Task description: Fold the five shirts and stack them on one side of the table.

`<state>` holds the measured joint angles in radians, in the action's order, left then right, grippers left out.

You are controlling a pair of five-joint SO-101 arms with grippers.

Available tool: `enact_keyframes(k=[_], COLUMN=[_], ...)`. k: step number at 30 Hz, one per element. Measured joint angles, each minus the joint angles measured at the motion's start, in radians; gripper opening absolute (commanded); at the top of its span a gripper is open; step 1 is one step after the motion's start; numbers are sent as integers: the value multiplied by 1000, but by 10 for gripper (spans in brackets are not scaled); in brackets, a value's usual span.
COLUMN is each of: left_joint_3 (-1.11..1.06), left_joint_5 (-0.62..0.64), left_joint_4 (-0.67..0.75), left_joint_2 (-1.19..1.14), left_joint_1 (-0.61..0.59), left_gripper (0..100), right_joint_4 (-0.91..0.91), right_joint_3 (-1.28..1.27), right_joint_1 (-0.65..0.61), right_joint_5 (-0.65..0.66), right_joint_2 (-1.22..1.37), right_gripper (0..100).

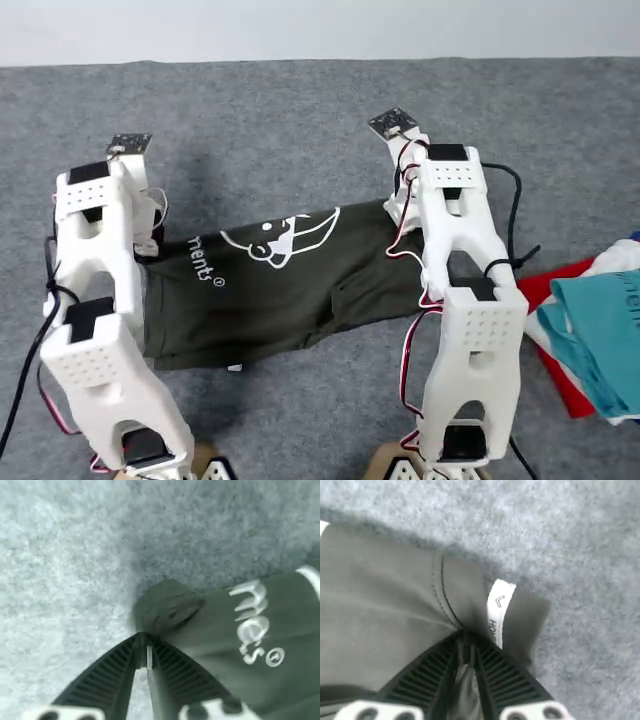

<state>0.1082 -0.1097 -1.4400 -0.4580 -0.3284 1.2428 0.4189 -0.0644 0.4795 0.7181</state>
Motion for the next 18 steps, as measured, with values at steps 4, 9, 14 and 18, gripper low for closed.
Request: enact_keyframes(k=[4,9,14,18], left_joint_3=[26,29,29,18], left_joint_5=[0,0,0,0], left_joint_4=[-21,-38,-176,-250], left_joint_2=[123,305,422,491], left_joint_1=[-11,-11,-17,-103], left_gripper=[4,5,4,3], right_joint_4=[25,37,55,103], right_joint_3=[0,0,0,0], right_joint_1=[6,11,12,-8], right_joint_5=[0,2,2,2], right_joint_2=[0,-49,-132,-198], right_gripper=[10,10,10,10])
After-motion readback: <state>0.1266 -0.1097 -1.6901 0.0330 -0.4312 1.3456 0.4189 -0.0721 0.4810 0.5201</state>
